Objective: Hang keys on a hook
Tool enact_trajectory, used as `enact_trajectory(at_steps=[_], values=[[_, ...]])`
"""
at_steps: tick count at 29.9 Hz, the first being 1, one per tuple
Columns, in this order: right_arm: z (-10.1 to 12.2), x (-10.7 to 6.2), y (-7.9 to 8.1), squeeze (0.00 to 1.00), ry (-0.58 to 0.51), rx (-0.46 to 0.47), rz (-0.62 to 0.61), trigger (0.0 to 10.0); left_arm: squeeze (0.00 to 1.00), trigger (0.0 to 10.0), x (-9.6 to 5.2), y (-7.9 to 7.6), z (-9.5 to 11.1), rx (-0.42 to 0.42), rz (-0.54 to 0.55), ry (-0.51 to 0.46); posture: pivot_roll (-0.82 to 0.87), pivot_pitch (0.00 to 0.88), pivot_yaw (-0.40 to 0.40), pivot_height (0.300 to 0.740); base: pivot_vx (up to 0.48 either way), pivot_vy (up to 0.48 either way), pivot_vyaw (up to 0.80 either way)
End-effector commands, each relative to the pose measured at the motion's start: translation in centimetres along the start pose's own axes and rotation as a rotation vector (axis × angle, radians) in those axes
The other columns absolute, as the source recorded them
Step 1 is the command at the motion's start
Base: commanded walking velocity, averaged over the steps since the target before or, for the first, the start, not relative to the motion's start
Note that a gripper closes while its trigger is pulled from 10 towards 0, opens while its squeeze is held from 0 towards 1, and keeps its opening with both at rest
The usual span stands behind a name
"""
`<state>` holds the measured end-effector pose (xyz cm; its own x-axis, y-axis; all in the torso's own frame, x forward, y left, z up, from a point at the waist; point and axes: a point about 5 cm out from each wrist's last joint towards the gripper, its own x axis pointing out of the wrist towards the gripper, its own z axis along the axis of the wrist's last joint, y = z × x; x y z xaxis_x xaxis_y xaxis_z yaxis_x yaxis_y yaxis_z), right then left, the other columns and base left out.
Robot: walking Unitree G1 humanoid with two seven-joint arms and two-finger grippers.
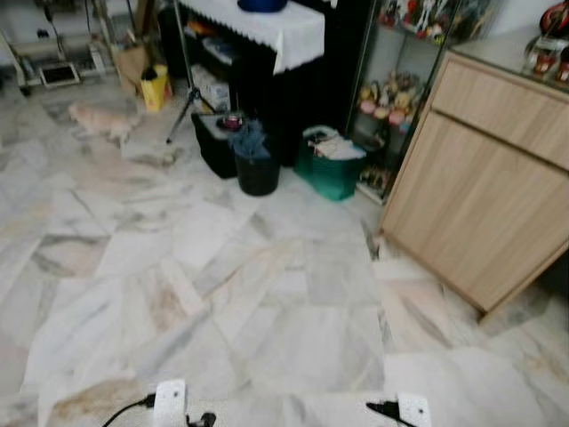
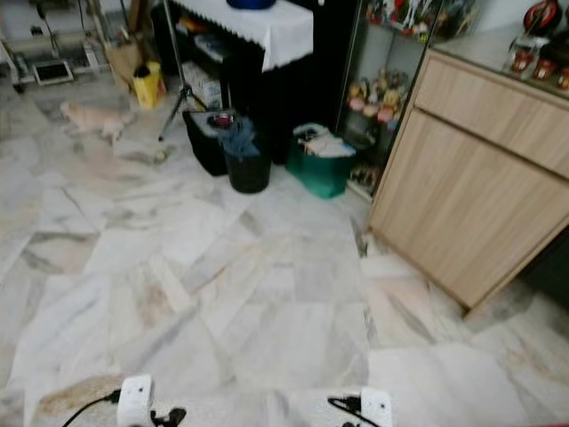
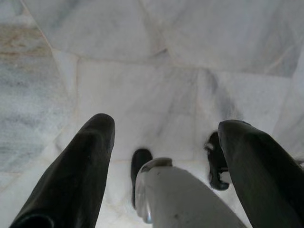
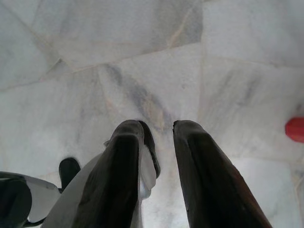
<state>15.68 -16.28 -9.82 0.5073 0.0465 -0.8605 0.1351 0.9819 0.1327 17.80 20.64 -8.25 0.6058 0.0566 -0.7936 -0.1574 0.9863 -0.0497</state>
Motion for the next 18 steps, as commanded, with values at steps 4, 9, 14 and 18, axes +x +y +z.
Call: enact_trajectory(at_steps=[4,9,14,18], values=[[-0.37,-0.13,-0.58,0.0,0.008,0.013,-0.02,10.0,0.0,10.0,0.06,-0.42,-0.11,-0.007,-0.016,0.012,0.03,0.0,-0.034,0.727,0.0,0.0,-0.77],[-0.35,-0.12,-0.59,0.0,0.008,0.018,-0.028,10.0,0.0,10.0,0.07,-0.24,0.1,0.003,-0.013,0.009,0.04,0.0,-0.038,0.727,0.0,0.0,-0.77],[-0.32,-0.12,-0.59,0.0,0.008,0.015,-0.028,10.0,0.0,10.0,0.05,-0.2,-0.04,0.008,-0.013,0.015,0.04,0.0,-0.039,0.727,0.0,0.0,-0.77],[-0.28,-0.11,-0.58,0.0,0.007,0.014,-0.027,10.0,0.0,10.0,0.0,-0.15,-0.25,0.011,-0.011,0.022,0.04,0.0,-0.039,0.727,0.0,0.0,-0.77]])
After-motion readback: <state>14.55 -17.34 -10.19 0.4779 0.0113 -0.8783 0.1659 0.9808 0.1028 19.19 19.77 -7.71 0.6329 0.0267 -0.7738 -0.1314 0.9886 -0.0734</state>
